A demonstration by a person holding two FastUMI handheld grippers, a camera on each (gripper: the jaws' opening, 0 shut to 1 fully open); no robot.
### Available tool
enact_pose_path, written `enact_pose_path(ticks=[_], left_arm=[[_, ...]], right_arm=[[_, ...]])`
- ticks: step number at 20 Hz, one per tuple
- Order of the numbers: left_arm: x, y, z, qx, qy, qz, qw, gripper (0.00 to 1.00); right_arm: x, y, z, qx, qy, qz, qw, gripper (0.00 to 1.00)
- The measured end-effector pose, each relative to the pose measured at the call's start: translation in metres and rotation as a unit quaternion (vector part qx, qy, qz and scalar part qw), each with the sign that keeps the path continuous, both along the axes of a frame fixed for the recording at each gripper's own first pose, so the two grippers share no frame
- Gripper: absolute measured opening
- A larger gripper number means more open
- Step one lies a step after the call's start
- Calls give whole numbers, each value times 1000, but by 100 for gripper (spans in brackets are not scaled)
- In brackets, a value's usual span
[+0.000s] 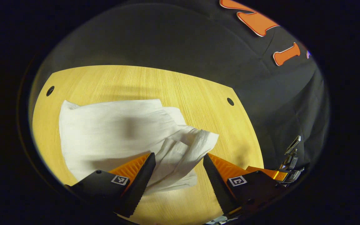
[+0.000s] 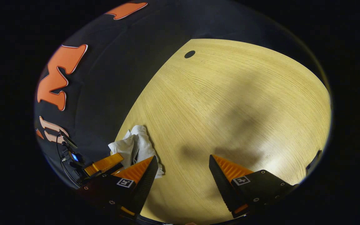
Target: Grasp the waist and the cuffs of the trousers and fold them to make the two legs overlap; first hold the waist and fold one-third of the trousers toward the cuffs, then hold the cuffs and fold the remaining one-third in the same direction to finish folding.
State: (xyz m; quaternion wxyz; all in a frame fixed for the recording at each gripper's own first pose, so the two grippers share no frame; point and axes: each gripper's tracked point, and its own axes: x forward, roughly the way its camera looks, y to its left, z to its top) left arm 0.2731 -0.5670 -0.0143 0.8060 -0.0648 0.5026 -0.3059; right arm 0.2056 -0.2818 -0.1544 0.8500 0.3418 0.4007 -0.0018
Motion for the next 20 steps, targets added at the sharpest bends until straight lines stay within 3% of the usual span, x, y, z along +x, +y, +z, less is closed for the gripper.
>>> enact_pose_path(ticks=[7,8,12,15,20], left_arm=[[31,63,52,19,-93,23,995,100],[40,77,62,26,-117,32,992,96],[67,133,105,53,-213,73,973,99],[78,166,130,61,-271,99,955,96],[83,212,178,39,-352,154,923,99]], right_arm=[[28,40,50,-79,-56,51,994,99],[34,47,61,-94,-71,62,991,98],[46,79,103,-132,-127,100,978,99],[54,102,130,-170,-183,121,961,98],[51,121,173,-223,-281,142,922,98]])
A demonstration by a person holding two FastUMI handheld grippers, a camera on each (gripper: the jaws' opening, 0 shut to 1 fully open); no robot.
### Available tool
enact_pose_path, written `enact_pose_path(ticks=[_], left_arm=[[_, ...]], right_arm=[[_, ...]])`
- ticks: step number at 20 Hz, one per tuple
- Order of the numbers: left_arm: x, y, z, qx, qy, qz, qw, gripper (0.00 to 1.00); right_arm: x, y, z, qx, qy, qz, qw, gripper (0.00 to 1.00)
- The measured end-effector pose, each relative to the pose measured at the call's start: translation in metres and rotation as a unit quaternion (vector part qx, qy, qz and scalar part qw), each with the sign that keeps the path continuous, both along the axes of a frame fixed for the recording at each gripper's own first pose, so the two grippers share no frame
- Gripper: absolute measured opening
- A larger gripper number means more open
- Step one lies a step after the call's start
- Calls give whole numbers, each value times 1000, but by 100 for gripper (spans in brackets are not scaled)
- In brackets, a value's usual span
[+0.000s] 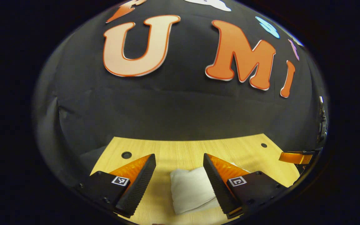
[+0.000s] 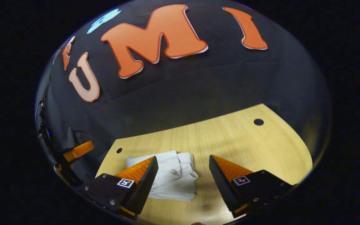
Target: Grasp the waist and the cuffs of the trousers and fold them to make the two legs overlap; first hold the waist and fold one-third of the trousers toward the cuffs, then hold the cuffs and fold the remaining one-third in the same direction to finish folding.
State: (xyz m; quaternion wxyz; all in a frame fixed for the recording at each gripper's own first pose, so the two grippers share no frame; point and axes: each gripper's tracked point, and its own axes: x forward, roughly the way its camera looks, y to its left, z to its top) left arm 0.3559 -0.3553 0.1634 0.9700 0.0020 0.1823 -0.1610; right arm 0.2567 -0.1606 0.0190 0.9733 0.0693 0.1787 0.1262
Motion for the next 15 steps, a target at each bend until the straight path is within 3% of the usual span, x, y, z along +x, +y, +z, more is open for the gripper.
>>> enact_pose_path(ticks=[4,7,10,15], left_arm=[[-6,14,31,-35,-70,34,996,99],[-12,21,36,-31,-102,57,993,99],[-19,31,45,-43,-120,75,989,99],[-36,54,45,-23,-134,99,986,99]], right_arm=[[-9,-2,19,-24,-56,-3,998,98],[-14,-6,26,-49,-98,2,994,98],[-22,-3,32,-54,-133,14,989,98],[-26,7,35,-50,-150,38,987,98]])
